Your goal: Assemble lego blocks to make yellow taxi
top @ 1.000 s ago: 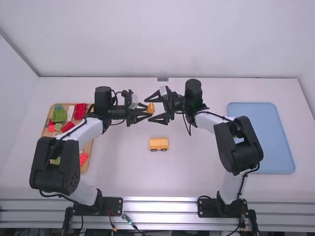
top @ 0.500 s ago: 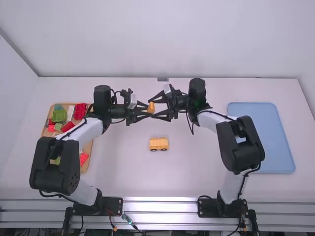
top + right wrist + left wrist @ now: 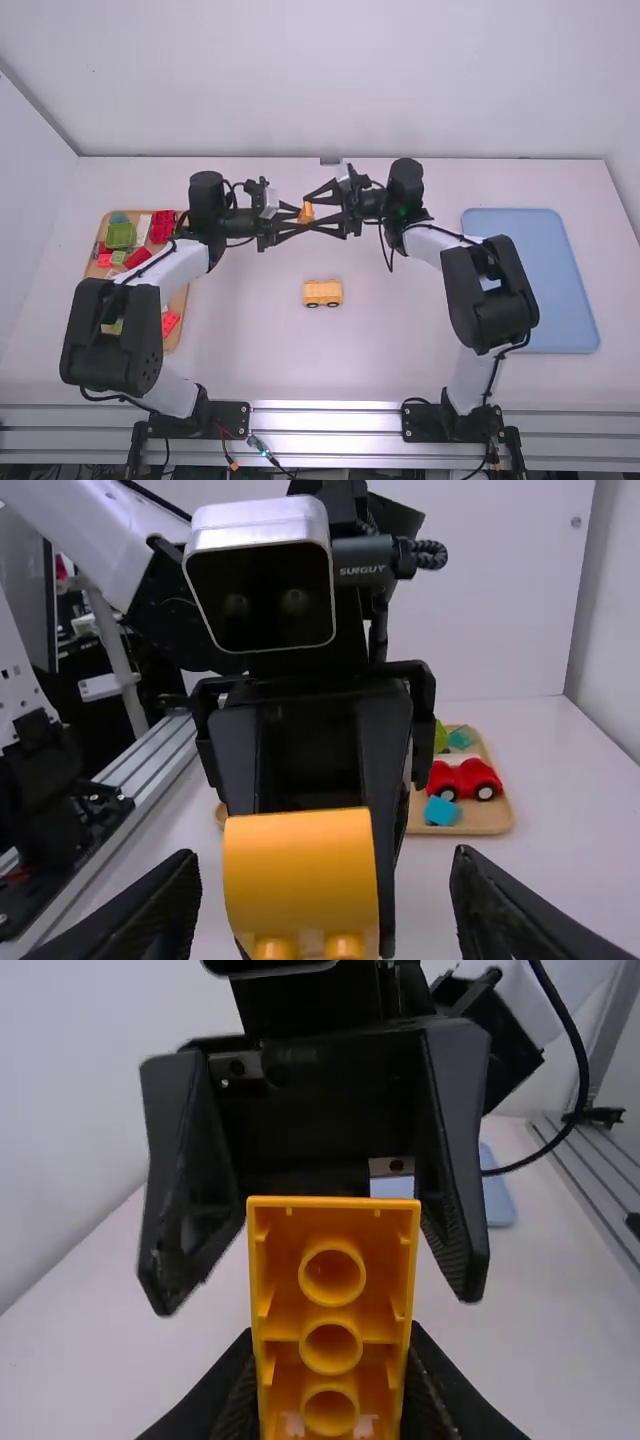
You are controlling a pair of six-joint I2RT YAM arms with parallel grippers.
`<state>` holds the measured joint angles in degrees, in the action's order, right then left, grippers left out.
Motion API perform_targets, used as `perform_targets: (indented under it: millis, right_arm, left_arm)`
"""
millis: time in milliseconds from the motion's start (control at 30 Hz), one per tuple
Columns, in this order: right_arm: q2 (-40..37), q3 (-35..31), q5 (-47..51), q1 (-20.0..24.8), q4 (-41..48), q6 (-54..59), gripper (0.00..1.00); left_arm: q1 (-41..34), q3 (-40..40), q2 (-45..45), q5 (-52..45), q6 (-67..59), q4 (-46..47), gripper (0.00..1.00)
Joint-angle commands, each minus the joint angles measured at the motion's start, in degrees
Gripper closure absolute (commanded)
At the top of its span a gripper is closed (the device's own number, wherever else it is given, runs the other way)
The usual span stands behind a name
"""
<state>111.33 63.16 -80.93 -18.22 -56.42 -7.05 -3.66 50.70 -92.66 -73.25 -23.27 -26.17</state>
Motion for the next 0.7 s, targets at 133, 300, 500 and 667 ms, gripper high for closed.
perform_targets:
  millis: [133,300,500,667]
  right_arm:
    - [0.66,1.75,-0.02,-0.68,-1.81,-0.68,0.46]
    - [0.66,1.77,-0.04,-0.59,-1.90,-0.63,0.52]
    - [0.66,1.77,-0.04,-0.72,-1.90,-0.48,0.64]
    - [0.66,1.77,0.00,-0.85,-1.90,-0.52,0.72]
  left_arm:
    - [-0.04,-0.52,1.53,-0.63,3.34,-1.68,0.93]
    - [0.26,-0.52,1.53,-0.63,3.34,-1.09,0.93]
    - [-0.09,-0.52,1.49,-0.59,3.32,-1.14,0.92]
    - [-0.11,-0.52,1.49,-0.61,3.34,-1.09,0.86]
